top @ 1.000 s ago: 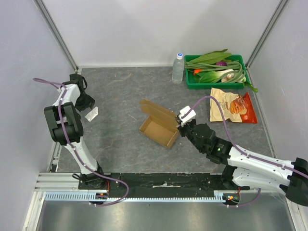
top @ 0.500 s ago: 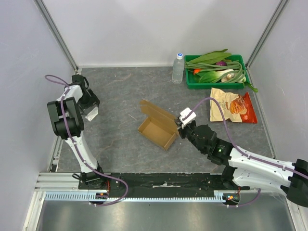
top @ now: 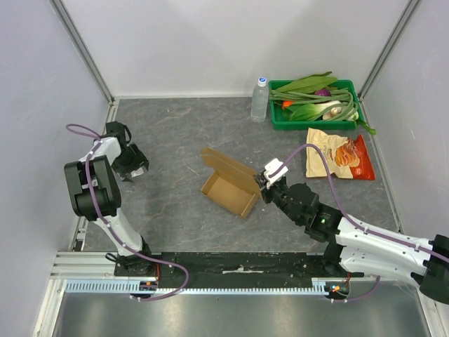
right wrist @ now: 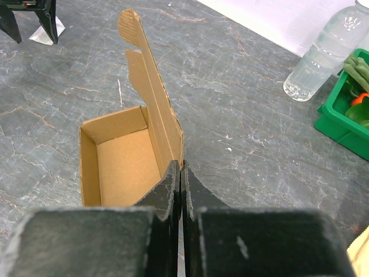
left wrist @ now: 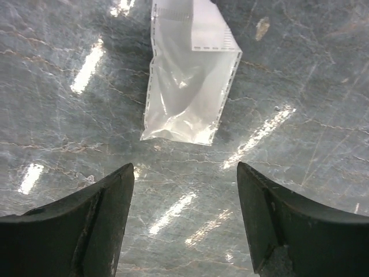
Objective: Fold the paper box
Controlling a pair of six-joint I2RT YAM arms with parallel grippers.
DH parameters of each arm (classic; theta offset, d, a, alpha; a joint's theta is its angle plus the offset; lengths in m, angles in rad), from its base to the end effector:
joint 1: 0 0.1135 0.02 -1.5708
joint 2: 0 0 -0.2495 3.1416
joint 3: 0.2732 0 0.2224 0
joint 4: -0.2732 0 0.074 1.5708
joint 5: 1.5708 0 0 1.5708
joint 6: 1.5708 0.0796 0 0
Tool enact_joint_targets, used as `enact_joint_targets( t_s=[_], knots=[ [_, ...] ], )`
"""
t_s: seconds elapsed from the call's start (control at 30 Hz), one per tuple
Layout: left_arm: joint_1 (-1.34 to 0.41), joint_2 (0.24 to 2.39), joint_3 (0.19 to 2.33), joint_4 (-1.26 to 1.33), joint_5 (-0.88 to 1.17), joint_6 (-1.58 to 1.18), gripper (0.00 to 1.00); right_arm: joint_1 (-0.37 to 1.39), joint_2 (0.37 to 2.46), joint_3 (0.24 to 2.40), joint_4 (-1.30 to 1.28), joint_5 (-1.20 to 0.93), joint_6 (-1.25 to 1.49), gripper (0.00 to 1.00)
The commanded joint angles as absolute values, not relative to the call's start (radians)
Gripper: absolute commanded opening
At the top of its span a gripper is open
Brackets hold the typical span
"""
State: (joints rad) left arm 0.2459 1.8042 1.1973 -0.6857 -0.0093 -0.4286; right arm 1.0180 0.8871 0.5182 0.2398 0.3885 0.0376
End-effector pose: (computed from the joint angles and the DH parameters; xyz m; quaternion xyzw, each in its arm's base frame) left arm 0.3199 0.0811 0.1357 -0.3283 0.9343 -0.0081 0.1385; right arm 0.1465 0.1801 0.2667 -0.2346 0.7103 0.2009 0.6325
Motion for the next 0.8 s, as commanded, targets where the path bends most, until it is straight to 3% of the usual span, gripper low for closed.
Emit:
enact_joint_targets(
  t_s=[0.0,0.23,0.47,0.57,0.7,0.77],
  knots=[
    [0.239,1.813,1.229,-0.716,-0.112,-0.442,0.77,1.017,0.873,0.517,0.301,0.360,0.048,0.00],
    [0.239,1.903,1.362,-0.728,-0.151,-0.338,0.84,1.015,0.868,0.511,0.307,0.345,0.048,0.00],
    [0.236,2.031,1.485,-0.762,-0.147,-0.265,0.82,1.016,0.845,0.502,0.310,0.339,0.043,0.00],
    [0.235,2.057,1.490,-0.779,-0.182,-0.268,0.79,1.016,0.842,0.499,0.316,0.337,0.041,0.00],
    [0.226,2.062,1.468,-0.779,-0.216,-0.278,0.61,1.017,0.847,0.502,0.318,0.333,0.043,0.00],
    [0.212,2.049,1.445,-0.778,-0.238,-0.285,0.57,1.017,0.848,0.503,0.314,0.333,0.041,0.00]
  ],
)
